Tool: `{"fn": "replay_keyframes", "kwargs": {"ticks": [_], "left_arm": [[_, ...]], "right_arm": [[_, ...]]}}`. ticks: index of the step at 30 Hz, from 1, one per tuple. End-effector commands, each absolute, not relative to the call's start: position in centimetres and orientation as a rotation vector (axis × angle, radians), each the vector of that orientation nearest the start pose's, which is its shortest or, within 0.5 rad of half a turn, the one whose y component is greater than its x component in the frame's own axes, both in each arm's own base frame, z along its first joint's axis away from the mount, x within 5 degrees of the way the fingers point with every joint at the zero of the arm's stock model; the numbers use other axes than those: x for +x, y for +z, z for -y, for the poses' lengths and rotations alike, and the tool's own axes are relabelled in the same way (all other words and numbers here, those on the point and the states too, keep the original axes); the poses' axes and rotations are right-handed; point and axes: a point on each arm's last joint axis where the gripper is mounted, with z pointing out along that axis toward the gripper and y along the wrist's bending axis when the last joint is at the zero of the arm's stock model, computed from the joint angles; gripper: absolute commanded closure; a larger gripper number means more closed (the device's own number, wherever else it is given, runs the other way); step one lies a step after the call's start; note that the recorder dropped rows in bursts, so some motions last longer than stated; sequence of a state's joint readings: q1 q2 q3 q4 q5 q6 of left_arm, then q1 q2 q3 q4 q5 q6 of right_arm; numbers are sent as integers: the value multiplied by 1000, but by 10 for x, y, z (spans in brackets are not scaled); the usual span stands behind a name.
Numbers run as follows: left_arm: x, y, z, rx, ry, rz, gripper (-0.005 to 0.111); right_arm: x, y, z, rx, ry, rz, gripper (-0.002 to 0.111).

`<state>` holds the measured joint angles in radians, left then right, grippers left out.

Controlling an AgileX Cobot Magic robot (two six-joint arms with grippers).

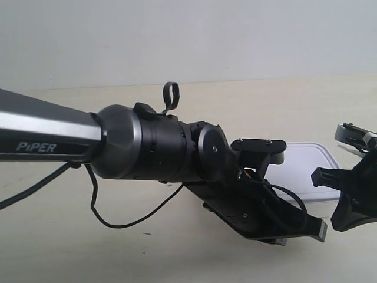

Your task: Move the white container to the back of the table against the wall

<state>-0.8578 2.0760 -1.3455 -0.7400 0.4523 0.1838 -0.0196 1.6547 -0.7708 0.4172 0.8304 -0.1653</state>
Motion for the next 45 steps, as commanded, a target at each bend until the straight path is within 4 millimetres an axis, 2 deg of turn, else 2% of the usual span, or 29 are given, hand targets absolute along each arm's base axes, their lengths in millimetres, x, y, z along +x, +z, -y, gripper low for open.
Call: {"fn": "replay_keyframes", "kwargs": {"ticks": [1,9,19,26,32,45], "left_arm": [[268,145,351,602,-842,-2659,107],[272,133,354,609,-808,-2658,107],[280,133,353,584,-776,-2586,107],[284,134,352,583,-736,-2550,107],[291,122,346,554,-651,-2576,107],[338,123,328,444,-585,-2553,107]], "right_arm": [[256,151,-21,228,471,-3098,108],[258,151,-20,232,459,-3078,108],[262,144,-21,254,462,-3063,108],[273,137,-22,259,498,-3030,108],[288,139,-22,256,504,-3006,108],[314,137,-24,259,536,-2990,108]]}}
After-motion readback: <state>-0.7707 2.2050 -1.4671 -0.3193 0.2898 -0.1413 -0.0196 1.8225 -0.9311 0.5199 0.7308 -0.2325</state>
